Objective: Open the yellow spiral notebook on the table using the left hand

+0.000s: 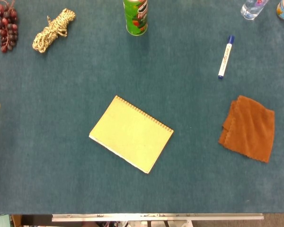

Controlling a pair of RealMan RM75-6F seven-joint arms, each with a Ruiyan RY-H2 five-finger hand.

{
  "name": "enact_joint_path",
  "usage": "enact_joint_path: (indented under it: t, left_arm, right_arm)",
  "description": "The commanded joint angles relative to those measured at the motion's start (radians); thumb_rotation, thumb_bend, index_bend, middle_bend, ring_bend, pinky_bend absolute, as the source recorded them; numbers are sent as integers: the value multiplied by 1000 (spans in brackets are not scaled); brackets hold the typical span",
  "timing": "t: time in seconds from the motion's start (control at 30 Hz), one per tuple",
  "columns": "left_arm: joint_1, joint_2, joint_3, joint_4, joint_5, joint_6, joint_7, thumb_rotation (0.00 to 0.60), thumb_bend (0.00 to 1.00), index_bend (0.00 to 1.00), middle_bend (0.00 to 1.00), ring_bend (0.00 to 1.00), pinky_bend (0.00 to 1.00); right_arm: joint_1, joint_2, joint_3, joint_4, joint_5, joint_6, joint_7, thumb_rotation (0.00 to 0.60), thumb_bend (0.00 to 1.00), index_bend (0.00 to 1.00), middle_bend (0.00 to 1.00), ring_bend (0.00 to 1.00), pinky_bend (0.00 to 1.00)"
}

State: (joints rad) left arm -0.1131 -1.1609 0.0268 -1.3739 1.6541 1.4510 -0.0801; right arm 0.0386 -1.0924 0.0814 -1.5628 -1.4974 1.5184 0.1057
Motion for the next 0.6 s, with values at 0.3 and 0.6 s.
enact_joint_path:
  t: [0.3, 0.6]
  left_arm:
    - [-165, -16, 76, 128, 178, -136, -101, 600, 321, 55, 25, 4, 0]
    - [-235, -77, 112, 191, 249, -165, -91, 600, 297, 0, 0, 0, 0]
  right_arm:
    - [25, 13, 25, -50, 26, -21, -55, 600, 332, 397, 317, 215, 275]
    - [36, 11, 26, -76, 32, -35, -83, 600, 332, 397, 317, 214, 275]
